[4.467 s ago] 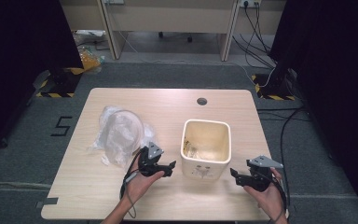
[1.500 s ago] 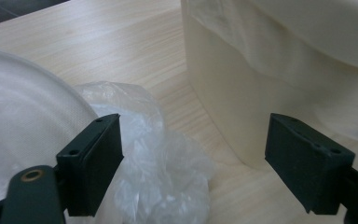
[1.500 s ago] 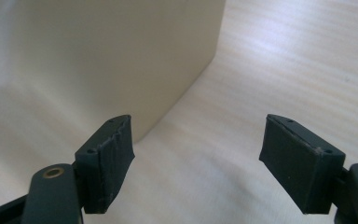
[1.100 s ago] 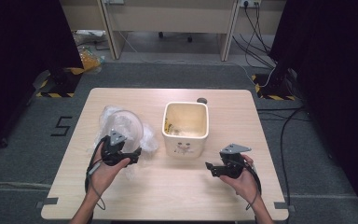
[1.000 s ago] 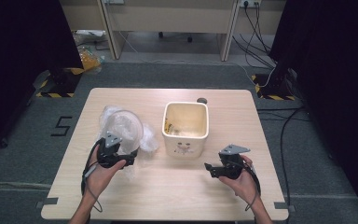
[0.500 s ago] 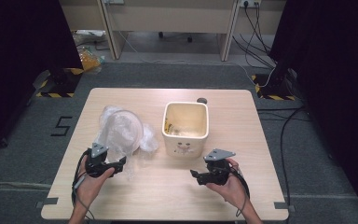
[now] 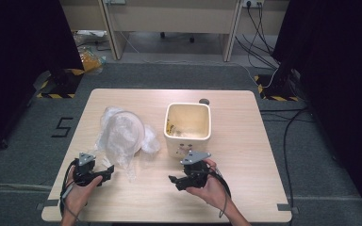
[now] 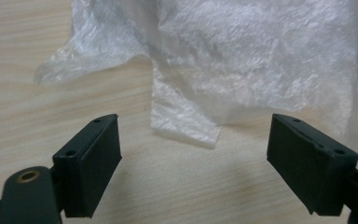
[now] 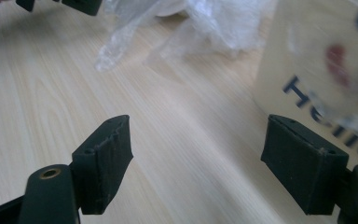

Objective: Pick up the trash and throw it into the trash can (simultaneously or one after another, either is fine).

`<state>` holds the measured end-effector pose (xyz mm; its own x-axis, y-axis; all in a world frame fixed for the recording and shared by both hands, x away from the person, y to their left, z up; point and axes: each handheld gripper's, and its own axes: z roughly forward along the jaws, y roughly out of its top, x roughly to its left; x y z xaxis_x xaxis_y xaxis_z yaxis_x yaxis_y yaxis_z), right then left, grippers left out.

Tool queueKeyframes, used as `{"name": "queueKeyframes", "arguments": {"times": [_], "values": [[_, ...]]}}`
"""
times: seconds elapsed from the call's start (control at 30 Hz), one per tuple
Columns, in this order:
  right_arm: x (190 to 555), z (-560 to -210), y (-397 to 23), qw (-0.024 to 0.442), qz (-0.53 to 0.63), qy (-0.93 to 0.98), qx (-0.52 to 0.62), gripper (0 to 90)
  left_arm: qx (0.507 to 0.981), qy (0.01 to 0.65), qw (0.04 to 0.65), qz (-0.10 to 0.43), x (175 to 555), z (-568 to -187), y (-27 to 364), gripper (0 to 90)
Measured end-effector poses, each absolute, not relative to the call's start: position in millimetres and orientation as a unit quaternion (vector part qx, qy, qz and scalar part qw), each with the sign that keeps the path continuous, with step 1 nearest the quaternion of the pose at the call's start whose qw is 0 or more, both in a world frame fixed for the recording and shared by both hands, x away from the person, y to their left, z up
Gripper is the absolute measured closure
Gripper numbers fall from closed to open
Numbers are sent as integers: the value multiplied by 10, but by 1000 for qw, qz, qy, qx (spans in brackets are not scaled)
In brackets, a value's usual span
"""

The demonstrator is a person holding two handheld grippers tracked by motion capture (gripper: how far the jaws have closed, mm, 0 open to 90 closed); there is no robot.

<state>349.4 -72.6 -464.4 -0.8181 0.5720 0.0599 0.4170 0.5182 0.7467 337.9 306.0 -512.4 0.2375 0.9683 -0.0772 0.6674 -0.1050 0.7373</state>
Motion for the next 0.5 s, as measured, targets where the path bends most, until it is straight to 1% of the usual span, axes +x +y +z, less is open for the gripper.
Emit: {"name": "queueKeyframes", "arguments": {"times": [0.17,0.27,0.3,0.33,0.37,0.5], "values": [[3523,-4612,-482,89,411,866,272,231,708,580,341,216,3358,-5206,3107,164],[3548,-4571,-354,89,419,864,264,231,712,575,330,231,3356,-5227,3100,159],[3576,-4534,-243,89,425,863,260,229,712,574,327,238,3356,-5235,3085,156],[3576,-4534,-243,89,425,863,260,229,715,570,323,243,3354,-5244,3074,156],[3595,-4515,-188,92,427,862,257,229,714,571,322,244,3354,-5245,3069,143],[3680,-4476,30,104,427,862,253,230,715,571,322,243,3355,-5246,3068,140]]}}
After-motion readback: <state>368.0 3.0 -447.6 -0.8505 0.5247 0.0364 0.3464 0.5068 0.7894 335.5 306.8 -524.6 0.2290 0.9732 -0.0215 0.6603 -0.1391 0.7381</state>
